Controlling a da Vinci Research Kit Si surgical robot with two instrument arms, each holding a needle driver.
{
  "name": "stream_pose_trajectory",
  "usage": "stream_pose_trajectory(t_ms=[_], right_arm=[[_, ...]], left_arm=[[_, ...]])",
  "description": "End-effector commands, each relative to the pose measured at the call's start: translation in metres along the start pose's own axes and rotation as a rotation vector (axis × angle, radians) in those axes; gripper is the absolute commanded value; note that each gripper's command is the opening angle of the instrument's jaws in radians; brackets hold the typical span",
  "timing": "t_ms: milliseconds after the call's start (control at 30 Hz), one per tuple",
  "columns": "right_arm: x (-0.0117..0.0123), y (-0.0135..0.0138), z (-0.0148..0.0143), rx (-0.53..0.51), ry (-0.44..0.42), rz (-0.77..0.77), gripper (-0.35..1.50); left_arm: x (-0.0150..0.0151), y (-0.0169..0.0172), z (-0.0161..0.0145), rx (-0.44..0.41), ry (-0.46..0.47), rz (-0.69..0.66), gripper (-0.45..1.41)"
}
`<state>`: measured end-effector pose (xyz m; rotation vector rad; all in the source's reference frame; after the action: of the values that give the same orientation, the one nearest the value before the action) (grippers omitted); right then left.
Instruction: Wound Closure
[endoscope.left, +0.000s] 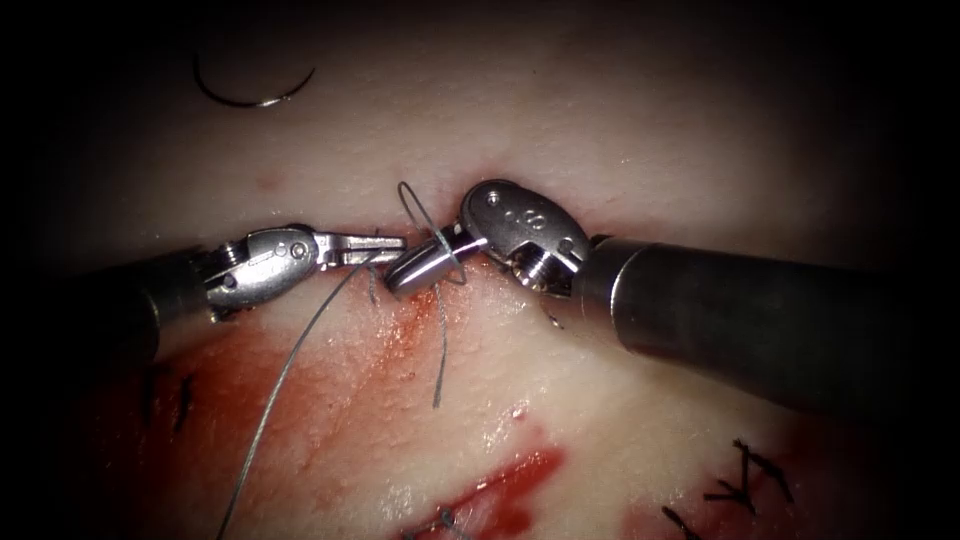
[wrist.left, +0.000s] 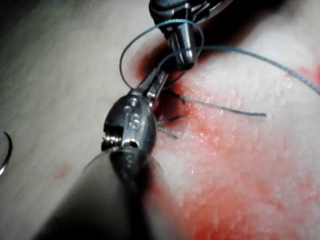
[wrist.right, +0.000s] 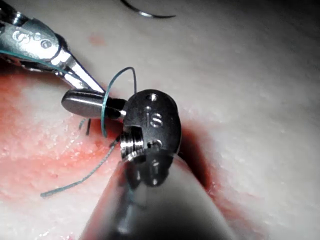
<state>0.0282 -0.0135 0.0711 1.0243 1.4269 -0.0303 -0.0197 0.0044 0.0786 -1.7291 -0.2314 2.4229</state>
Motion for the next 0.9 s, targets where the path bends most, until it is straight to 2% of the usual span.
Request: stream_pose_trajectory(t_ms=[33, 67, 167, 233, 267, 367, 500, 567, 667, 767, 800, 833, 867, 900], right_arm=[[-0.0001, 0.0007, 0.0005, 0.019, -0.051, -0.027, -0.13], [-0.0004, 0.0004, 0.0008, 0.049, -0.109, -0.073, -0.06], [-0.0010, -0.0001, 0.0015, 0.092, -0.195, -0.098, 0.10], [-0.0017, -0.0004, 0.0025, 0.116, -0.279, -0.114, 0.37], [-0.0019, -0.0004, 0.0027, 0.118, -0.299, -0.116, 0.56], [-0.0026, -0.0002, 0.0037, 0.113, -0.370, -0.127, 0.93], [-0.0036, 0.0005, 0.0049, 0.104, -0.473, -0.145, 1.06], [-0.0045, 0.0012, 0.0060, 0.096, -0.551, -0.168, 1.15], [-0.0050, 0.0015, 0.0066, 0.099, -0.596, -0.197, 1.15], [-0.0054, 0.0015, 0.0069, 0.112, -0.666, -0.235, 1.05], [-0.0057, 0.0014, 0.0070, 0.112, -0.720, -0.270, 0.91], [-0.0058, 0.0014, 0.0070, 0.117, -0.738, -0.280, 0.78], [-0.0058, 0.0014, 0.0070, 0.118, -0.750, -0.279, 0.52], [-0.0058, 0.0012, 0.0069, 0.124, -0.764, -0.285, -0.10]], left_arm=[[-0.0001, -0.0007, 0.0006, 0.000, 0.002, 0.004, -0.45], [-0.0002, -0.0007, 0.0006, 0.000, 0.002, 0.004, -0.45], [-0.0002, -0.0007, 0.0005, 0.000, 0.001, 0.004, -0.45], [-0.0002, -0.0007, 0.0005, -0.001, 0.002, 0.005, -0.45], [-0.0002, -0.0007, 0.0005, -0.001, 0.002, 0.005, -0.45], [-0.0002, -0.0006, 0.0005, 0.000, 0.001, 0.005, -0.45], [-0.0002, -0.0004, 0.0006, 0.002, 0.000, 0.006, -0.45], [-0.0001, -0.0001, 0.0006, 0.002, 0.000, 0.006, -0.45], [0.0000, 0.0000, 0.0006, 0.001, -0.003, 0.006, -0.45], [0.0001, 0.0001, 0.0006, -0.001, -0.005, 0.006, -0.45], [0.0001, 0.0002, 0.0006, 0.000, -0.006, 0.006, -0.45], [0.0001, 0.0003, 0.0006, 0.000, -0.006, 0.006, -0.45], [0.0002, 0.0004, 0.0006, 0.000, -0.006, 0.005, -0.45], [0.0002, 0.0005, 0.0006, 0.000, -0.006, 0.005, -0.45]])
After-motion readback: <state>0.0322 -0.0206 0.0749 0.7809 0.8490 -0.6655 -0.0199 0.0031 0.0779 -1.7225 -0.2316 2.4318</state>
